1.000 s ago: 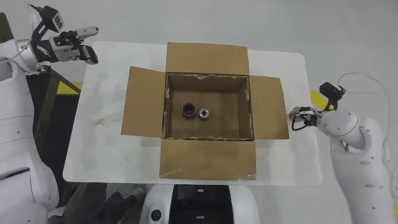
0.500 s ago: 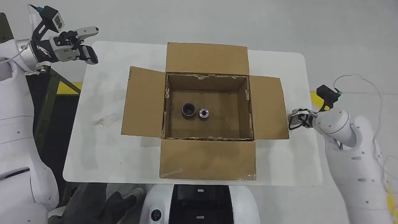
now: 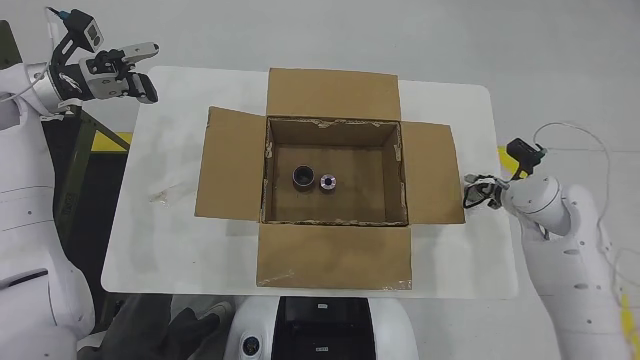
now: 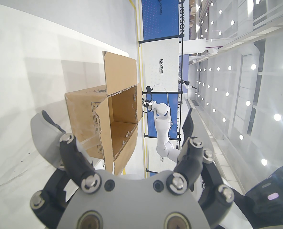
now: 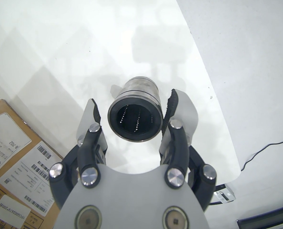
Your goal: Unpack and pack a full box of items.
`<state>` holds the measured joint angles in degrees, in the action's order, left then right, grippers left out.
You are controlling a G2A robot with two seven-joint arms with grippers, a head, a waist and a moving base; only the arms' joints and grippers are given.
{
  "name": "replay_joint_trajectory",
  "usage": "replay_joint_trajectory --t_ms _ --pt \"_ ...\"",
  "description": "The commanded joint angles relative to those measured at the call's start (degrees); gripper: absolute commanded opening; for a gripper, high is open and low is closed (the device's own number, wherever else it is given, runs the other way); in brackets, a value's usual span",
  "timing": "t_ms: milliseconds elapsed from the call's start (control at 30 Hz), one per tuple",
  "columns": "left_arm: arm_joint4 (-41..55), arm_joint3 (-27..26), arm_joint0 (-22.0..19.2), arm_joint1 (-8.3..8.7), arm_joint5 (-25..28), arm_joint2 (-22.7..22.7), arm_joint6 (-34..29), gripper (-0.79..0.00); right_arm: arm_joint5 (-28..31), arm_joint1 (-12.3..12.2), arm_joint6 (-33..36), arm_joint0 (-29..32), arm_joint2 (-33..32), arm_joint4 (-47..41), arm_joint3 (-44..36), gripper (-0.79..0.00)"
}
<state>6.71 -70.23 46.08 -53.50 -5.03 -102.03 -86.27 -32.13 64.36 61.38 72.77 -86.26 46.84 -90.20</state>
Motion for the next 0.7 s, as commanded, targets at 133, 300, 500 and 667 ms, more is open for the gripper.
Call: replay_joint_trajectory --t_ms 133,300,500,667 --pt "0.0 0.0 0.0 0.0 0.0 0.0 0.0 0.0 -0.6 -0.5 -0.1 2.5 -3.1 0.2 -5.8 -0.203" --pt "0.0 0.0 0.0 0.0 0.0 0.0 0.0 0.0 -2.2 -0.9 0.4 4.9 -5.7 2.3 -12.2 -0.163" --pt "0.0 0.0 0.0 0.0 0.0 0.0 0.0 0.0 -1.2 -1.3 1.3 6.7 -8.7 2.4 -19.8 -0.108" --pt "0.0 0.0 0.0 0.0 0.0 0.0 0.0 0.0 0.7 -1.6 2.2 7.8 -9.2 3.0 -26.3 -0.095"
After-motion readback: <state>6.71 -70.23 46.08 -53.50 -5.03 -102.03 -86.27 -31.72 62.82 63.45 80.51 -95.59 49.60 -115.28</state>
